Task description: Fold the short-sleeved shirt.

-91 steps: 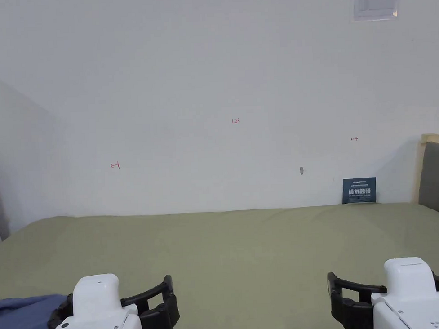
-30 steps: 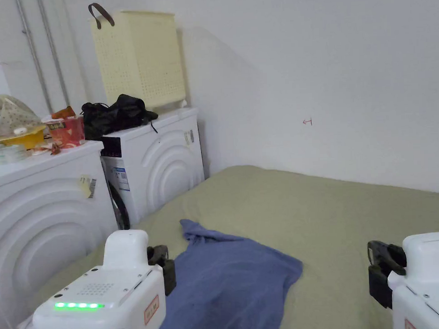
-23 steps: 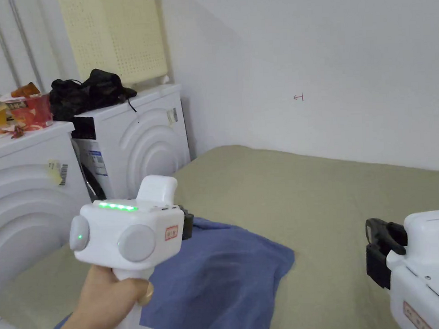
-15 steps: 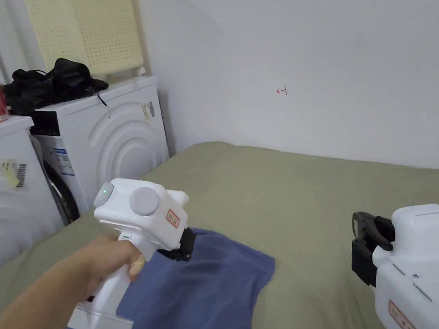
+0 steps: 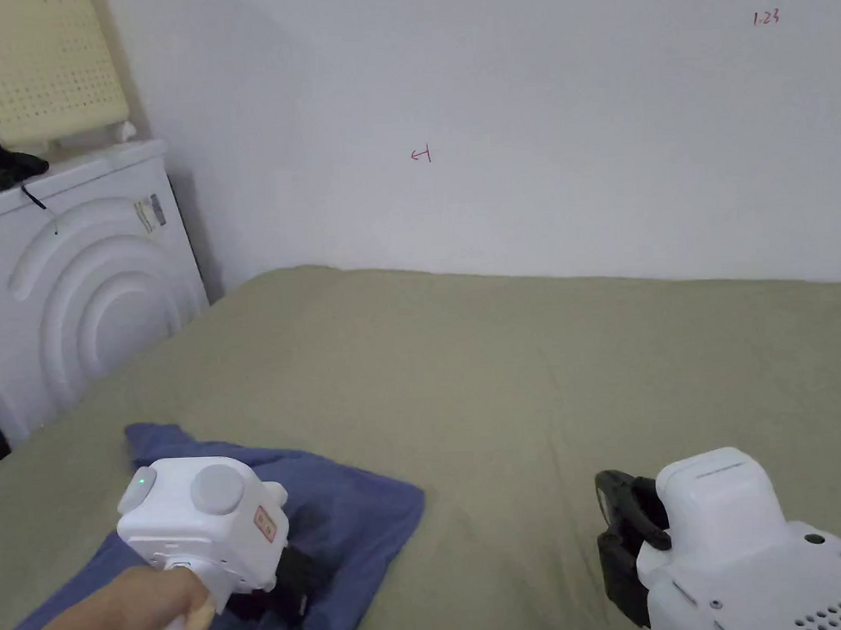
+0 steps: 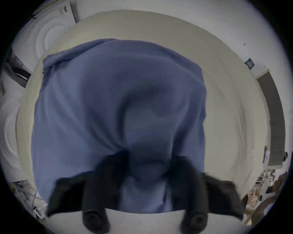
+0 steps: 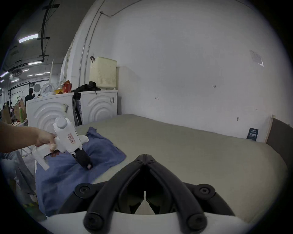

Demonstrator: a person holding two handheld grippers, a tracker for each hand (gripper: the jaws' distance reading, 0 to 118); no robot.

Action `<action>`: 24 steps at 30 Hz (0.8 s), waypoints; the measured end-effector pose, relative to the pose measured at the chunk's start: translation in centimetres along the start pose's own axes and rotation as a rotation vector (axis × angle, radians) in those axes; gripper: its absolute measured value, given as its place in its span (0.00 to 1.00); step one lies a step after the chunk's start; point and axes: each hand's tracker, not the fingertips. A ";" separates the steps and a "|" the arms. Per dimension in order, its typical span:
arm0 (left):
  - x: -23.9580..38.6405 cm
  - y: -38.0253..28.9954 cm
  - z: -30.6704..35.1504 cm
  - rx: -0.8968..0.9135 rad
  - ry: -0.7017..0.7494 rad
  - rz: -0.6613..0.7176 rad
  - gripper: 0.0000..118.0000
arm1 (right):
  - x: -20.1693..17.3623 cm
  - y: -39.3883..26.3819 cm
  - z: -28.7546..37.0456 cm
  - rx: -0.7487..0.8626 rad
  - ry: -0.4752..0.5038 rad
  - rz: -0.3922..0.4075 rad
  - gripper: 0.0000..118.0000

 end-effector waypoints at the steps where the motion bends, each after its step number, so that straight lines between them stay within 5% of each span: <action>1: -0.4 -0.2 0.4 0.029 -0.033 0.034 0.08 | 0.3 -0.3 0.3 -0.006 -0.003 0.003 0.01; 4: -1.5 -0.2 2.2 0.033 -0.177 0.123 0.08 | 1.7 -1.0 1.6 -0.026 -0.026 0.005 0.01; 9: 0.6 1.5 8.2 0.215 -0.155 0.086 0.08 | 5.4 -1.5 4.4 -0.053 -0.115 -0.071 0.01; 24: 25.2 4.0 18.1 0.302 -0.395 -0.261 0.08 | 16.5 0.1 17.5 -0.028 -0.411 -0.083 0.01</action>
